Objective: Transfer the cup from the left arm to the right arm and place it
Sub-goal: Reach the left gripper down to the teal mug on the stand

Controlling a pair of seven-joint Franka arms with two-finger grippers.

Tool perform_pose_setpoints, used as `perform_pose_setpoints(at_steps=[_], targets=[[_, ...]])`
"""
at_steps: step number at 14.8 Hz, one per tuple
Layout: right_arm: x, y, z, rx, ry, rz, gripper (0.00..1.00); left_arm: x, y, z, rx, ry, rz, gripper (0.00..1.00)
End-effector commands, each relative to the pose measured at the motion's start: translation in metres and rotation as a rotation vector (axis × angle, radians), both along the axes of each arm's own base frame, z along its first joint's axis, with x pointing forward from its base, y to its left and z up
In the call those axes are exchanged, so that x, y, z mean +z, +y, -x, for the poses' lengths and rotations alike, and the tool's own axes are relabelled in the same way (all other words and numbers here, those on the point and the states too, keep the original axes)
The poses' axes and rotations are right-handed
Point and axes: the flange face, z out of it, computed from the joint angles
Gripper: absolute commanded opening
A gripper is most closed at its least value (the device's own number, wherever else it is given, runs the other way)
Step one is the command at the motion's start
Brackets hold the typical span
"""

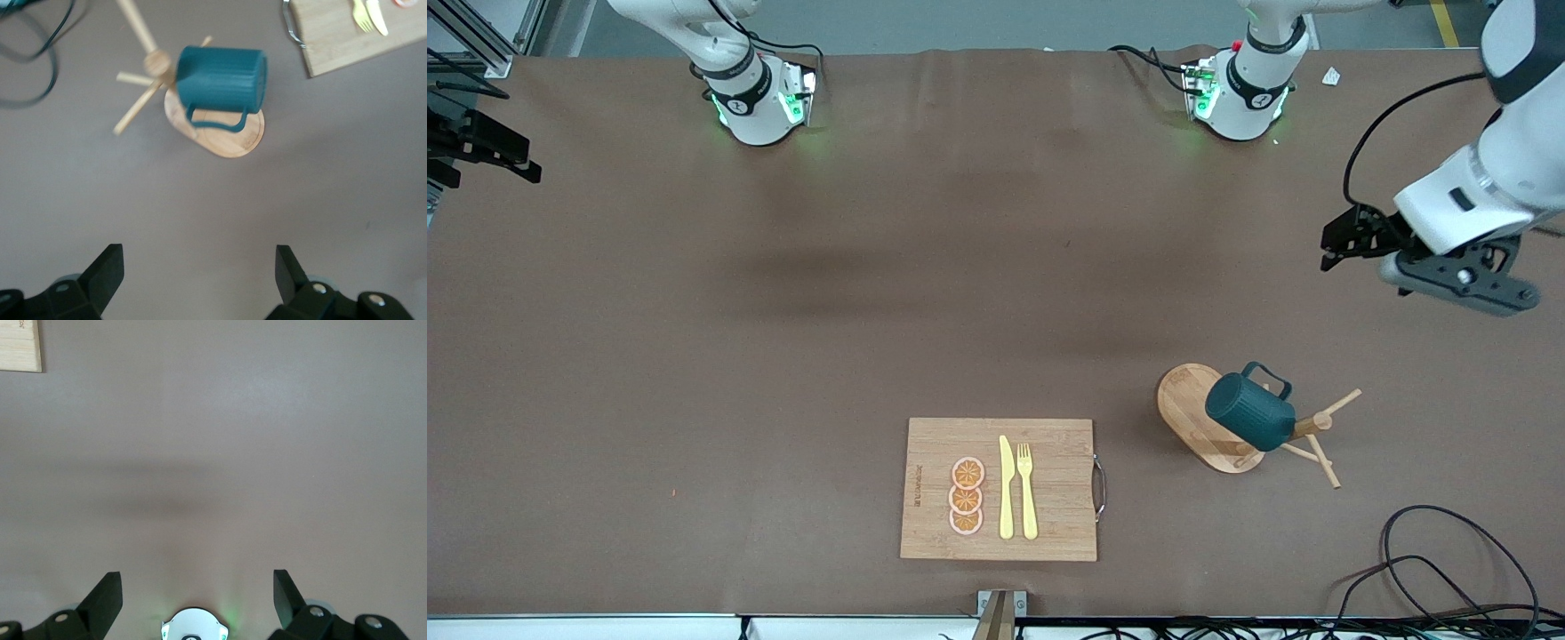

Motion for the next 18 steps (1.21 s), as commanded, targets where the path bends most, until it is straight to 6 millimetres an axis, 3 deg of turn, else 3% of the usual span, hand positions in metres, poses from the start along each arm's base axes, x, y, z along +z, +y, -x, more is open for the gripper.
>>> perform_pose_setpoints(at_steps=[1,6,10,15,18], targets=[[0.001,0.001,0.005,0.007,0.002,0.0,1.0,-0.006,-0.001,-0.014,-0.204,-0.049,-0.012,0.99],[0.001,0.001,0.005,0.007,0.002,0.0,1.0,-0.042,-0.014,-0.04,-0.62,-0.104,-0.059,0.99],[0.001,0.001,0.005,0.007,0.0,0.0,1.0,-0.072,-0.038,-0.055,-1.023,-0.125,-0.154,0.99],[0.001,0.001,0.005,0.007,0.002,0.0,1.0,-0.126,-0.047,-0.075,-1.298,-0.11,-0.139,0.99],[0.001,0.001,0.005,0.007,0.002,0.0,1.0,-0.14,-0.053,-0.089,-1.376,-0.118,-0.125,0.99]])
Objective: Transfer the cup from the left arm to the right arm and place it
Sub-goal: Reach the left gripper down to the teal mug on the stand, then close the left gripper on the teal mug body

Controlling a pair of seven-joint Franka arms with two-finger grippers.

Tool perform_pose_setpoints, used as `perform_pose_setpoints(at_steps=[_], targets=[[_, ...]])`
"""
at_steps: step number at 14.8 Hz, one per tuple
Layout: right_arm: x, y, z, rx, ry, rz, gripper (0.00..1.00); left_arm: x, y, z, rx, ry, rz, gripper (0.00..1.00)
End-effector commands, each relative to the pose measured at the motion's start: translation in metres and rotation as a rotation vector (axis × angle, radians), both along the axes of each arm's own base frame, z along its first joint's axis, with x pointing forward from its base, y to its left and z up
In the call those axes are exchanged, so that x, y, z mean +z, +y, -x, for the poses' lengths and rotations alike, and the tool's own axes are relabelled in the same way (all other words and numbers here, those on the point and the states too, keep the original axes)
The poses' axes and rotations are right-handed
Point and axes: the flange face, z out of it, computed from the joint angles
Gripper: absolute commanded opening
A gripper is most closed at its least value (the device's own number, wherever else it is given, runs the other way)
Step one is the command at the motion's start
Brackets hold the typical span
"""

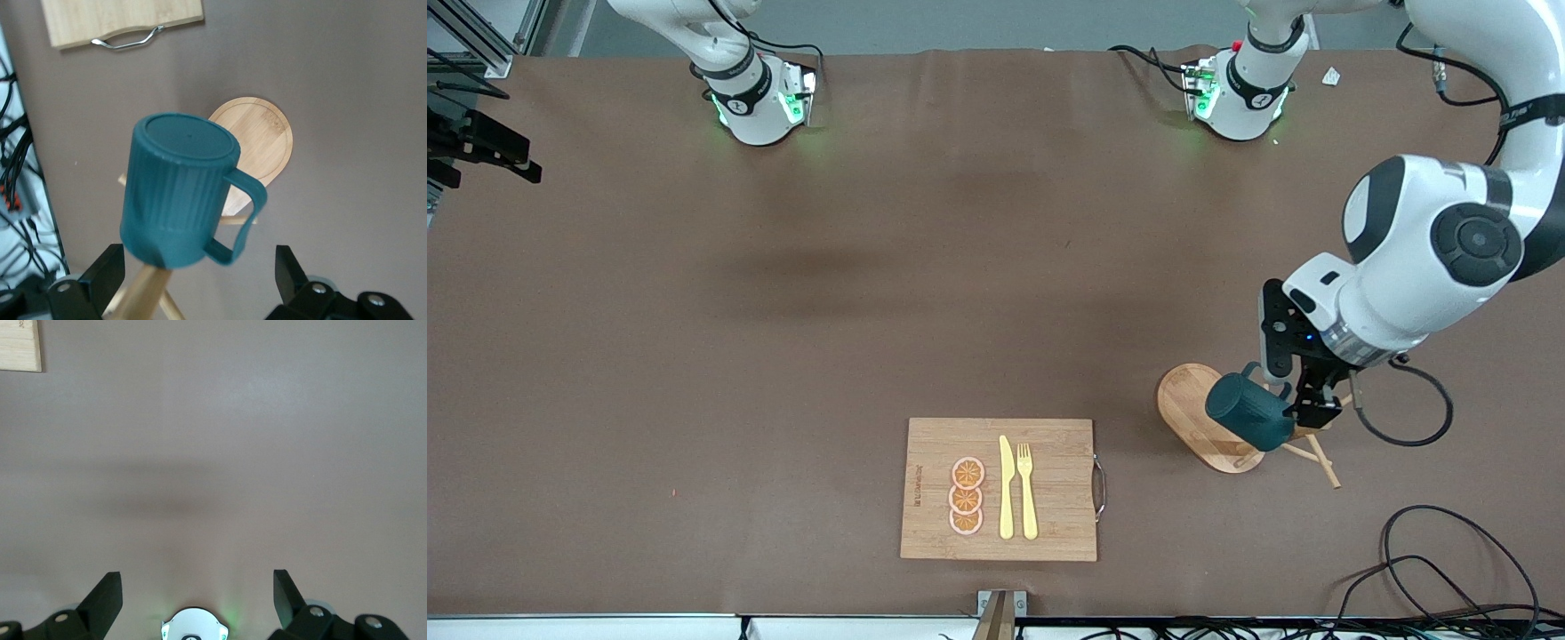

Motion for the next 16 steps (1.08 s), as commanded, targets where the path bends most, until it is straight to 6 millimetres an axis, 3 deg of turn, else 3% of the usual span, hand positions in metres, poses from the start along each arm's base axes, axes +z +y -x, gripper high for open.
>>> perform_pose_setpoints(at_steps=[1,16], targets=[[0.001,0.001,0.005,0.007,0.001,0.0,1.0,-0.003,-0.005,-0.016,-0.057,-0.032,0.0,1.0],[0.001,0.0,0.006,0.006,0.004,0.0,1.0,-0.058,0.003,-0.037,-0.097,-0.06,0.037,1.0]])
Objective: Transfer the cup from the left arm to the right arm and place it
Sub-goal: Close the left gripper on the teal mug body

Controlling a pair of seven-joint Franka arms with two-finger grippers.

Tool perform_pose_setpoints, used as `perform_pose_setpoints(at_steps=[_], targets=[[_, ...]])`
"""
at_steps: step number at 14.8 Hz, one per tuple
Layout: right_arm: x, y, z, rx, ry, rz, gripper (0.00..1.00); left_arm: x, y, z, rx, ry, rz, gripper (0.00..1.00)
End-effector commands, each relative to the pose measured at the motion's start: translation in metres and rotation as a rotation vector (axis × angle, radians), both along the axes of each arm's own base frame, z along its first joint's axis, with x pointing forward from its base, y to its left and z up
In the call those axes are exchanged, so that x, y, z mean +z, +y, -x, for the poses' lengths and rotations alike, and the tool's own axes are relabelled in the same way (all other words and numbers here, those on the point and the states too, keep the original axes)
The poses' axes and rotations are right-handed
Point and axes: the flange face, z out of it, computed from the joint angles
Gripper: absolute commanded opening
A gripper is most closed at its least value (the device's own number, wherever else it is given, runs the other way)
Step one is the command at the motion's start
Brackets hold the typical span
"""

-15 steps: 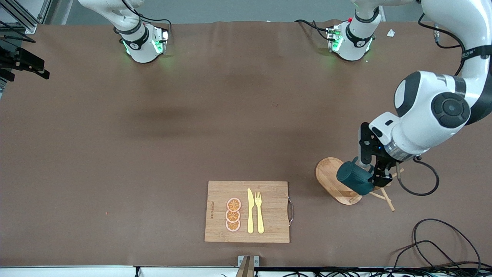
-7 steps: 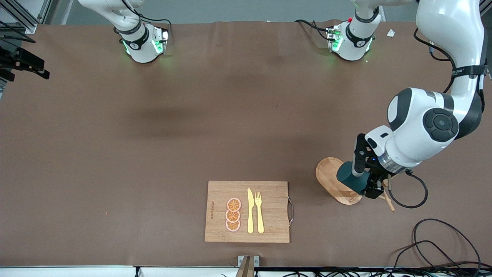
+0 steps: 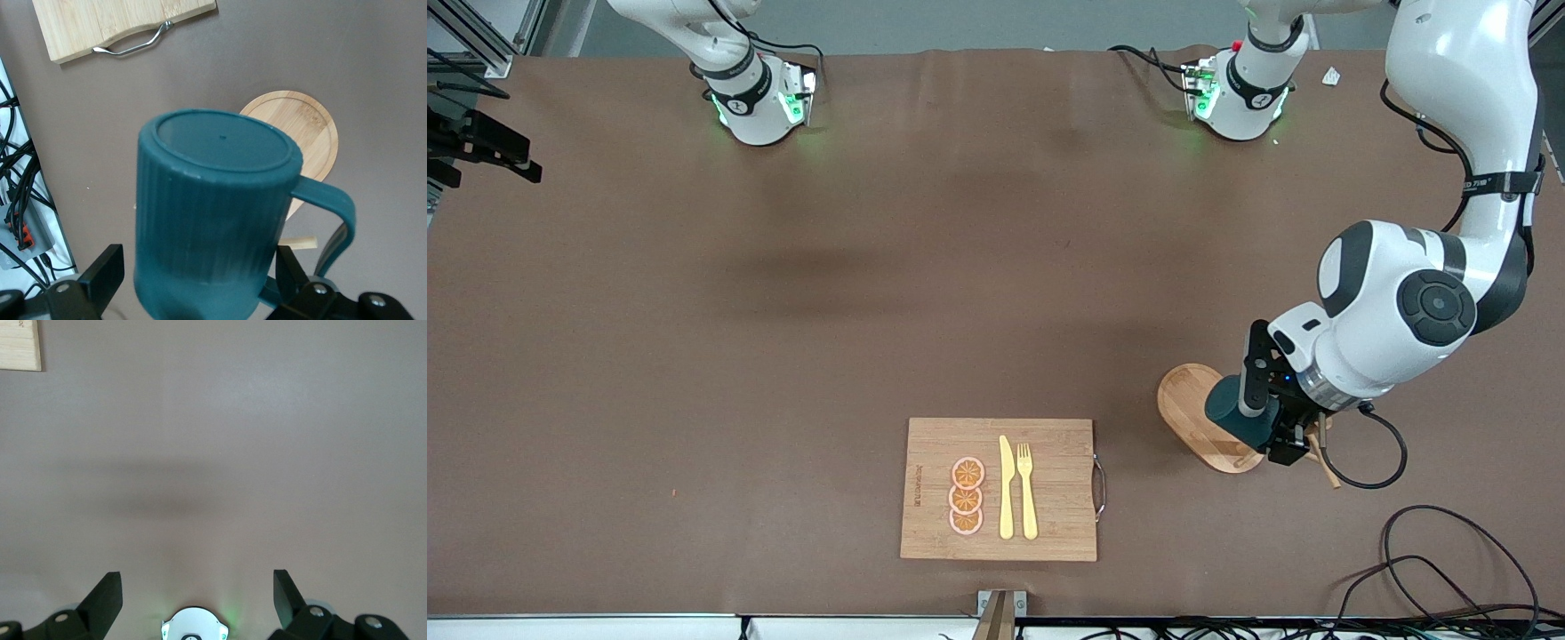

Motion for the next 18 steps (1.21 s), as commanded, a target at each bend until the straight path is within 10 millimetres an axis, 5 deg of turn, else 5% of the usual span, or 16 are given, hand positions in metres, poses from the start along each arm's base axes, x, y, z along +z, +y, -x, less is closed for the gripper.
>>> perform_pose_setpoints(at_steps=[1,7,9,11,13,18], targets=[[0.001,0.0,0.005,0.006,0.002,0.0,1.0,-0.008,0.001,-0.008,-0.009,-0.013,0.019,1.0],[0.001,0.0,0.005,0.006,0.002,0.0,1.0,-0.019,0.001,-0.009,-0.002,-0.006,0.033,0.99],[0.001,0.0,0.005,0.006,0.002,0.0,1.0,-0.019,0.001,-0.009,-0.002,-0.006,0.033,0.93],[0.001,0.0,0.005,0.006,0.002,0.0,1.0,-0.018,0.0,-0.009,-0.004,-0.008,0.032,0.7],[0.001,0.0,0.005,0.006,0.002,0.0,1.0,-0.015,-0.001,-0.01,-0.005,-0.014,0.033,0.58],[0.001,0.0,0.005,0.006,0.002,0.0,1.0,0.005,-0.024,-0.005,-0.005,0.001,0.087,0.57]])
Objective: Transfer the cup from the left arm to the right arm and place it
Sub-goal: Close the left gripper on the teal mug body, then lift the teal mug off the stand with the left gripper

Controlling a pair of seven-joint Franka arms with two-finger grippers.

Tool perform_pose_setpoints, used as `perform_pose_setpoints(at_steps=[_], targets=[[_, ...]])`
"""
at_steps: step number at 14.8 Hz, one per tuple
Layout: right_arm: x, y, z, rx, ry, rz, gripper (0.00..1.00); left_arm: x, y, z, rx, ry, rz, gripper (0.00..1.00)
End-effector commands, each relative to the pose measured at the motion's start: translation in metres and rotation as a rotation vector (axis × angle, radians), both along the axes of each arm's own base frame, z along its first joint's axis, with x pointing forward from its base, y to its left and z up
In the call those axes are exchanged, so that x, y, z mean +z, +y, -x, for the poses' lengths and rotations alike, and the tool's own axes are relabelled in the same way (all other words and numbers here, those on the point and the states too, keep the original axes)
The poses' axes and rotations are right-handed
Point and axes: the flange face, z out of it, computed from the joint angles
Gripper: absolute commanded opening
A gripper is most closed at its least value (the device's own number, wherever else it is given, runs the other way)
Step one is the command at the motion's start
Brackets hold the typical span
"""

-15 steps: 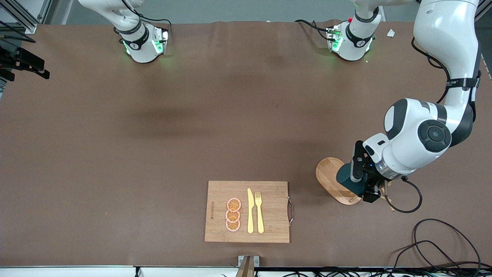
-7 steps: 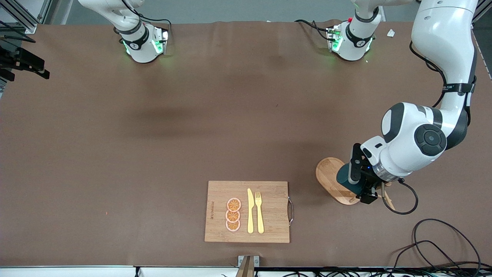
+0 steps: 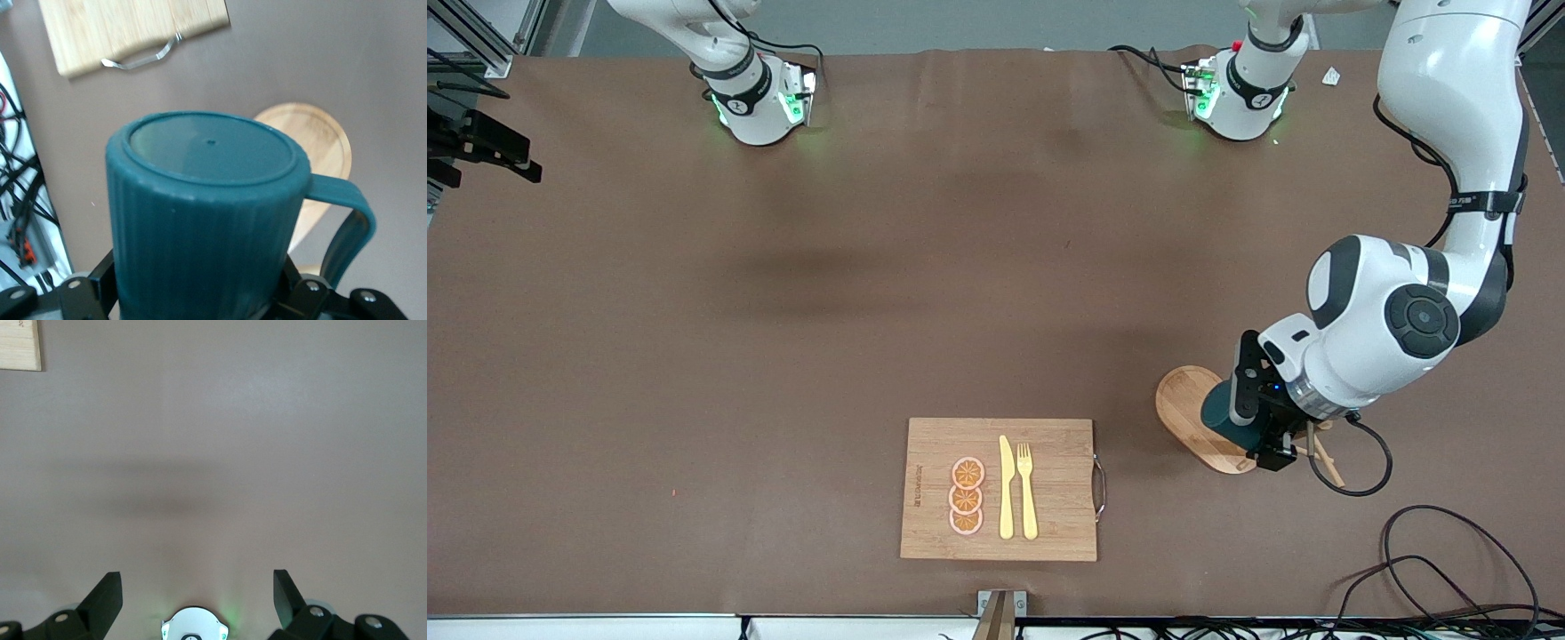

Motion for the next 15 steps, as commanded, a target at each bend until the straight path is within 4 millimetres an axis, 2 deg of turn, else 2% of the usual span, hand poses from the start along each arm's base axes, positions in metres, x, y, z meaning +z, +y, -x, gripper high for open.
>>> perform_pose_setpoints(at_steps=[1,5,7,9,11,15], targets=[[0.001,0.0,0.005,0.006,0.001,0.0,1.0,0.019,-0.012,0.001,-0.002,0.018,0.047,0.57],[0.001,0.0,0.005,0.006,0.001,0.0,1.0,0.035,-0.022,0.01,0.009,0.054,0.084,0.55],[0.001,0.0,0.005,0.006,0.001,0.0,1.0,0.049,-0.035,0.019,0.025,0.072,0.089,0.55],[0.0,0.0,0.005,0.006,0.003,0.0,1.0,0.063,-0.056,0.032,0.047,0.09,0.081,0.55],[0.0,-0.001,0.005,0.004,0.003,0.0,1.0,0.077,-0.087,0.047,0.021,0.073,0.044,0.54],[0.0,0.0,0.005,0.006,0.003,0.0,1.0,0.079,-0.142,0.069,-0.079,0.014,-0.067,0.5]])
